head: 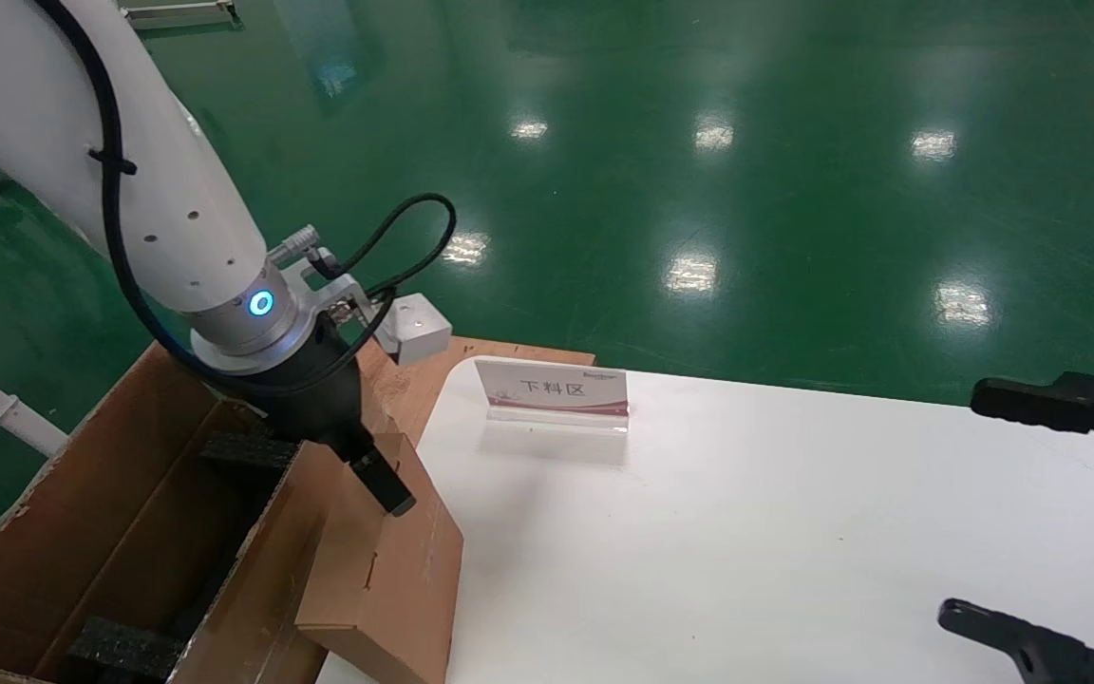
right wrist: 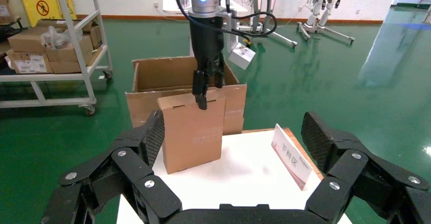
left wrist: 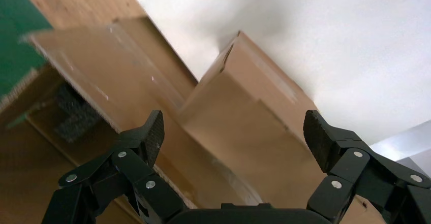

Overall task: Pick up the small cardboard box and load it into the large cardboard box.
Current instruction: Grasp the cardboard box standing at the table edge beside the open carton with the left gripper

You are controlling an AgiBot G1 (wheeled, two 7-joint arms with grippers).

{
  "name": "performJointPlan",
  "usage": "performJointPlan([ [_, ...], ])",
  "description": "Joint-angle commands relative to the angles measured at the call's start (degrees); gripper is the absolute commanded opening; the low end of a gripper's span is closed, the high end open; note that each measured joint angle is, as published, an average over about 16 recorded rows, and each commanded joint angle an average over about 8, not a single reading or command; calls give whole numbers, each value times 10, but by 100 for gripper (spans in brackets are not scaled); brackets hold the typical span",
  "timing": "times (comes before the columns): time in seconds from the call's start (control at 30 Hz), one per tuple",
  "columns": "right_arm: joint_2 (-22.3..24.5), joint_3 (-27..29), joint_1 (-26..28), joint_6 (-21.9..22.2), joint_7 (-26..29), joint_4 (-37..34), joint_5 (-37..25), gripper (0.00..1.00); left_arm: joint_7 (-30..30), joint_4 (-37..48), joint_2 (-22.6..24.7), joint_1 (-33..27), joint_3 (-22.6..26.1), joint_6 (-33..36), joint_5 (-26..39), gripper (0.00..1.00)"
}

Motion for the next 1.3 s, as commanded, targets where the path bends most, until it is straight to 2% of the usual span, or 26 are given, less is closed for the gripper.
performJointPlan([
  [0.03, 0, 0, 0, 0, 0, 0, 0, 100, -9, 0, 1, -4, 7, 3, -4, 100],
  [0.67, 0, -1, 0, 0, 0, 0, 1, 100, -26, 13, -7, -12, 45, -4, -59, 100],
  [1.2, 1, -1, 0, 1, -1, 0, 1, 100, -34, 28, -9, -12, 47, -7, -82, 99],
  [1.3, 1, -1, 0, 1, -1, 0, 1, 100, -33, 27, -8, -13, 47, -7, -81, 62],
])
